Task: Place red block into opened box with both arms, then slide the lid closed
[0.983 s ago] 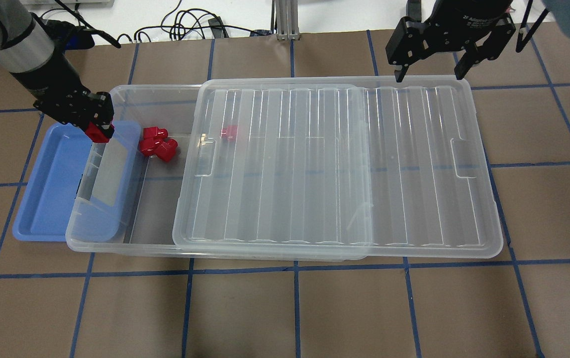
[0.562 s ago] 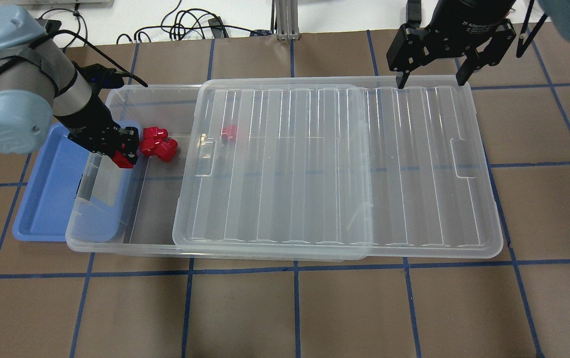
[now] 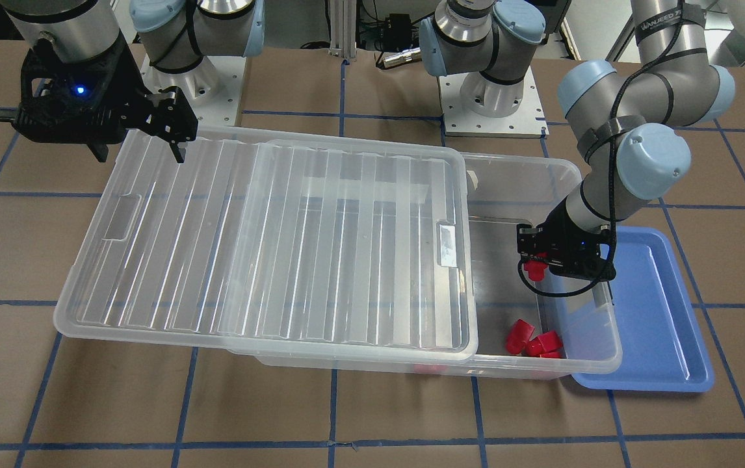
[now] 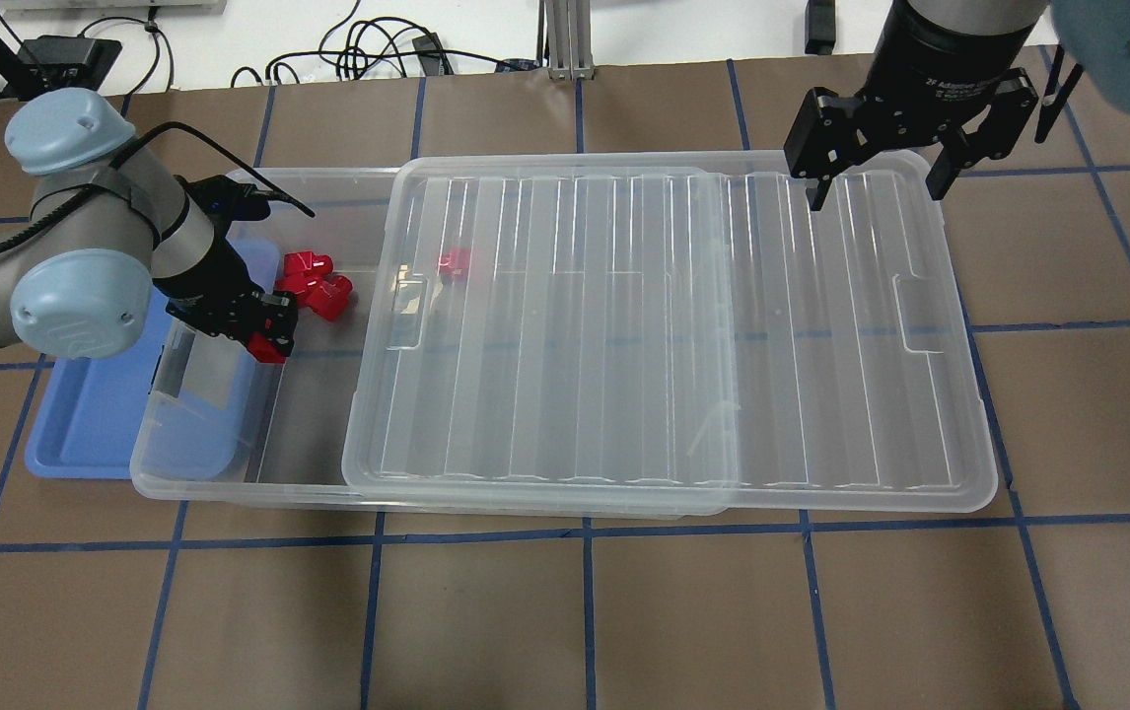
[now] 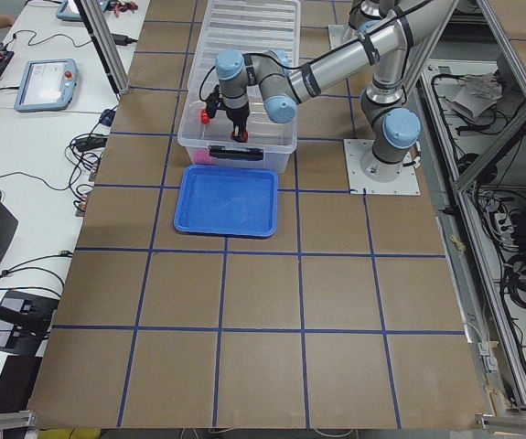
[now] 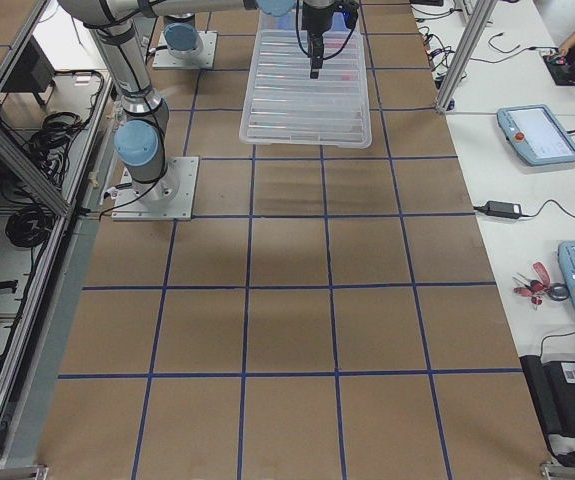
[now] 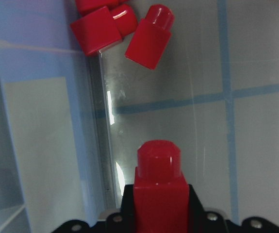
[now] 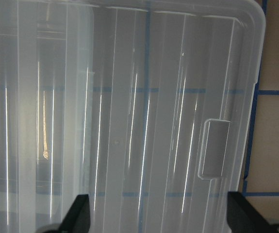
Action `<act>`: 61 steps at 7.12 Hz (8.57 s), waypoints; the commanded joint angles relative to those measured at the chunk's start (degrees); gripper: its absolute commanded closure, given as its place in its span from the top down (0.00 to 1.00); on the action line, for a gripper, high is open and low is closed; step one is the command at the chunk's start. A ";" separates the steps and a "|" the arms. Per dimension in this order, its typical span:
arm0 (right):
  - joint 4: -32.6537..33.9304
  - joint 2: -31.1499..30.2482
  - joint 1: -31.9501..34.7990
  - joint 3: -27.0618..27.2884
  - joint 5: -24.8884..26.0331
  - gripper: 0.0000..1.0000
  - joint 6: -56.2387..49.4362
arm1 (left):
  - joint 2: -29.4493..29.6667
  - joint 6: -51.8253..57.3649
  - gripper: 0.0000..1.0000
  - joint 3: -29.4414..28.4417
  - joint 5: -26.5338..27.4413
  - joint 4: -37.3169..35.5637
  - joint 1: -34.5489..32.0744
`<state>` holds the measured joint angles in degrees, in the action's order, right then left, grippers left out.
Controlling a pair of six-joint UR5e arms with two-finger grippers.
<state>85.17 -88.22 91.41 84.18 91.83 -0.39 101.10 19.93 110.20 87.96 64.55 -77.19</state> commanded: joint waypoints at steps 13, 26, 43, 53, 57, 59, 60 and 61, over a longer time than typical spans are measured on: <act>0.09 -0.20 -0.01 0.02 0.45 1.00 -0.23 | 3.93 -2.26 0.99 3.80 -0.15 -6.81 -0.50; 15.75 -0.73 -26.29 18.34 3.98 0.97 -21.94 | -16.98 -9.88 1.00 -15.54 1.78 27.04 -5.57; 21.00 3.14 -19.09 20.77 1.16 0.99 -16.23 | -17.96 -11.84 1.00 -15.10 2.22 29.23 -11.05; 26.62 4.81 -2.83 20.41 -2.27 1.00 -4.02 | -17.61 -11.84 1.00 -15.01 2.13 29.06 -10.79; 27.77 5.33 -2.03 20.33 -2.45 1.00 -3.22 | -17.78 -11.76 1.00 -15.10 2.05 28.97 -10.35; 27.51 4.81 -2.11 19.02 -2.01 1.00 -4.09 | -17.78 -11.76 1.00 -15.10 2.04 28.88 -10.35; 26.12 3.07 -2.12 16.66 -1.75 1.00 -4.01 | -17.78 -11.67 1.00 -15.10 2.13 28.88 -10.26; 21.14 1.05 -2.03 13.33 -1.83 1.00 -3.40 | -18.13 -11.49 1.00 -15.27 2.57 28.88 -10.09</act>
<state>110.62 -84.95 89.33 100.97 89.94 -4.20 83.24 8.27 95.03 90.16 93.45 -87.43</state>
